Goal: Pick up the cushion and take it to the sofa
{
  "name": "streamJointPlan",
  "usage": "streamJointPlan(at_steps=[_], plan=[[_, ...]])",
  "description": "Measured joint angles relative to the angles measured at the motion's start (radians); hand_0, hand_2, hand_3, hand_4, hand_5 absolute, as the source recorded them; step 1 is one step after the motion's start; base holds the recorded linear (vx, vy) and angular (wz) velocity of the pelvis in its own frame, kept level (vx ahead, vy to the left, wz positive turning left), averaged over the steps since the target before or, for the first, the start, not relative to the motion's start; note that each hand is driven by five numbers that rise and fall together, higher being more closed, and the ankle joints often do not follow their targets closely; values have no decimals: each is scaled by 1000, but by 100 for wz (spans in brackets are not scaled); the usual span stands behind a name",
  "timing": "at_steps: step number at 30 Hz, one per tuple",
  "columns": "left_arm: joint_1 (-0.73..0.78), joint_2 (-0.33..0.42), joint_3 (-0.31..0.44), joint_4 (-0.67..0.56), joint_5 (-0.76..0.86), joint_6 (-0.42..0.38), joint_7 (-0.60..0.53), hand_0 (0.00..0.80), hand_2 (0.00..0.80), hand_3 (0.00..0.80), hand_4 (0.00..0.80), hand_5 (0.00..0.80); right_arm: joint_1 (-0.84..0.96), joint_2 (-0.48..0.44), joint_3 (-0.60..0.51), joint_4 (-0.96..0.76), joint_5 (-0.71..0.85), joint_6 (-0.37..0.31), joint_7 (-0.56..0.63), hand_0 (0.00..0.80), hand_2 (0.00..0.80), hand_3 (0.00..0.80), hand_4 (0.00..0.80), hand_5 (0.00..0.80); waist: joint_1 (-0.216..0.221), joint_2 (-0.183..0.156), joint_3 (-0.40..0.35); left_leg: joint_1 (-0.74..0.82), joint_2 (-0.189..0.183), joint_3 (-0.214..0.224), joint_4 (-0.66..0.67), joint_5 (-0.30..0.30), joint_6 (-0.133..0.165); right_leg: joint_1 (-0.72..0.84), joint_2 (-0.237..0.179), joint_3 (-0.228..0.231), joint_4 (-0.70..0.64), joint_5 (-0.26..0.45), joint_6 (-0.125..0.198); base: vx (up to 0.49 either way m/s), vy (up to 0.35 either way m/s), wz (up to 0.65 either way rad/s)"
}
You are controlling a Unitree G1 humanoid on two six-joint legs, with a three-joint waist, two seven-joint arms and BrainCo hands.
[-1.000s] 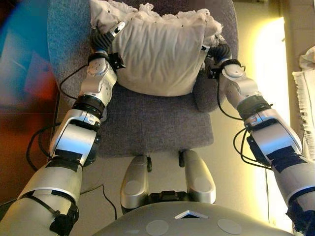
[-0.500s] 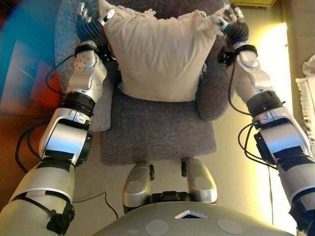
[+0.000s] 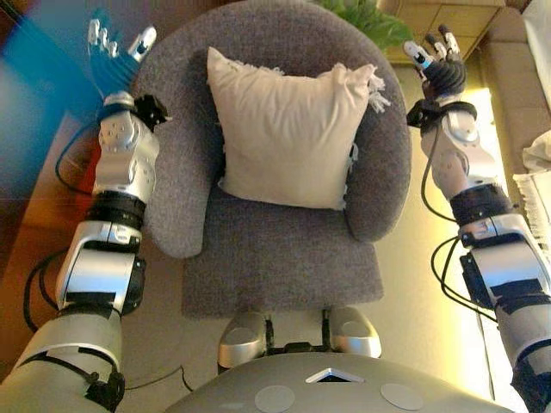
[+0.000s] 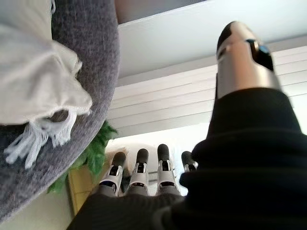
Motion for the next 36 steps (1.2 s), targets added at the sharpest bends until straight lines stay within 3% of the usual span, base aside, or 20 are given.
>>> streamJointPlan(at_steps=[6, 11, 15, 20, 23, 30, 36], plan=[[239, -146, 18, -220, 1, 1, -61, 0, 0, 0, 0, 0, 263, 94, -11, -143, -107, 0, 75, 0, 0, 0, 0, 0, 15, -26, -23, 27, 2, 2, -6, -4, -3, 28, 2, 2, -10, -1, 3, 6, -1, 0], [439, -207, 10, -315, -2, 1, -139, 0, 0, 0, 0, 0, 490, 160, 11, -203, -157, -10, 168, 0, 0, 0, 0, 0, 17, -34, -49, 31, 6, 14, -7, -8, 1, 28, 5, 9, -8, -5, -1, -34, -9, -3], [550, -227, -17, -326, -30, 1, -189, 0, 0, 0, 0, 0, 600, 190, 30, -206, -138, -29, 245, 0, 0, 0, 0, 0, 16, -33, -85, 32, 12, 29, -8, -8, 0, 26, 7, 12, -8, -5, -2, -101, -20, -3], [681, -246, -142, -322, -67, 4, -291, 0, 0, 0, 0, 0, 701, 216, 133, -203, -76, -27, 352, 0, 0, 0, 0, 0, 17, -31, -107, 33, 13, 30, -11, -9, 0, 25, 8, 11, -9, -5, -1, -97, -30, -1], [743, -249, -169, -300, -96, 3, -311, 0, 0, 0, 0, 0, 742, 231, 135, -196, -24, -28, 380, 0, 0, 0, 0, 0, 17, -31, -107, 31, 14, 30, -11, -9, 0, 19, 8, 11, -9, -5, -2, -93, -19, -2], [742, -215, -233, -259, -78, -15, -319, 0, 0, 0, 0, 0, 730, 209, 147, -118, -61, -86, 327, 0, 0, 0, 0, 0, 18, -24, -149, 0, 14, 24, -12, -7, 2, -6, 9, 2, -9, -4, -1, -101, -6, 2], [736, -209, -232, -253, -79, -19, -301, 0, 0, 0, 0, 0, 731, 197, 145, -119, -82, -118, 312, 0, 0, 0, 0, 0, 16, -21, -150, -3, 13, 26, -11, -5, 3, -4, 9, 1, -25, 6, 4, -17, -3, 0]])
